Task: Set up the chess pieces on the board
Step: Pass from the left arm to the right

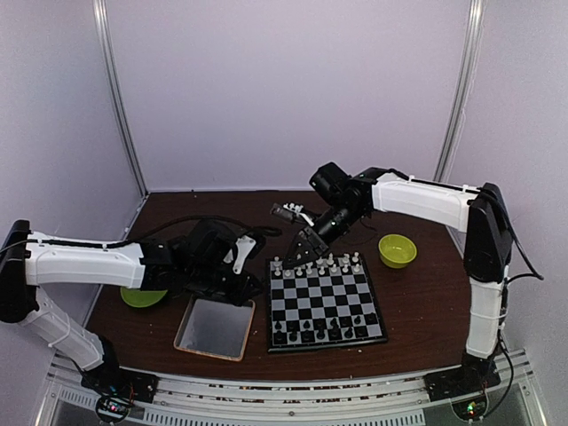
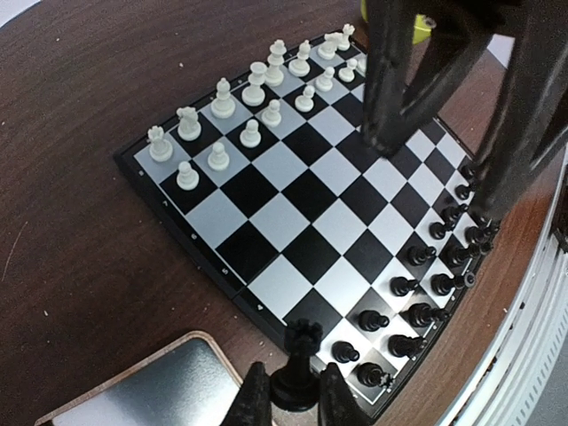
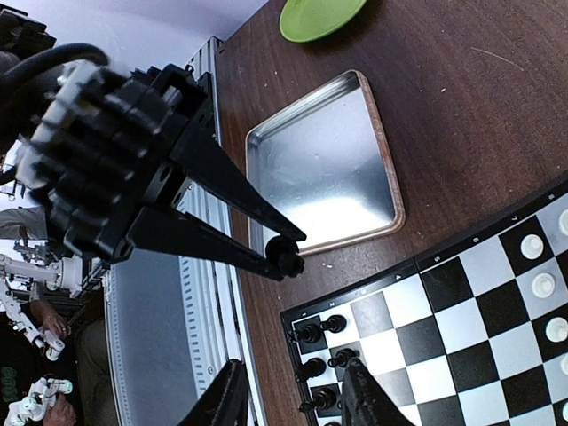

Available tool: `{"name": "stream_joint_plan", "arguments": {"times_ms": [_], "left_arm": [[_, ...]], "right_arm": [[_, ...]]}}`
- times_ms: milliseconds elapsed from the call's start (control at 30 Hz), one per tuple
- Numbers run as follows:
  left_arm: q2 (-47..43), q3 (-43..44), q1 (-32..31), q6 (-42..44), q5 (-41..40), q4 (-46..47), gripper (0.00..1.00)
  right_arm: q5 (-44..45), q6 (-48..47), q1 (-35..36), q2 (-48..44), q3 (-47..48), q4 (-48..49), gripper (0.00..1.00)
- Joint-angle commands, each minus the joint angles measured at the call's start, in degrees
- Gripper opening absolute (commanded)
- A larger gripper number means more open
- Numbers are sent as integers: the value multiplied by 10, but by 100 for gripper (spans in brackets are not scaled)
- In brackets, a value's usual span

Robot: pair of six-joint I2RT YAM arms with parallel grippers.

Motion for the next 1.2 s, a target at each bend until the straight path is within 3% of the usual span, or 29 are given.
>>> {"name": "stream_joint_plan", "arguments": {"times_ms": [0,500,1167], "left_arm": [[0,22,0,7,20,39,7],[15,45,1,-1,35,41,7],[6,44,1,-18,-30,11,7]], "right_arm": [[-28,39,15,27,34,4,37],[-62,93,36,78,78,30,36],[-64,127,39,66,30,67,23]]}}
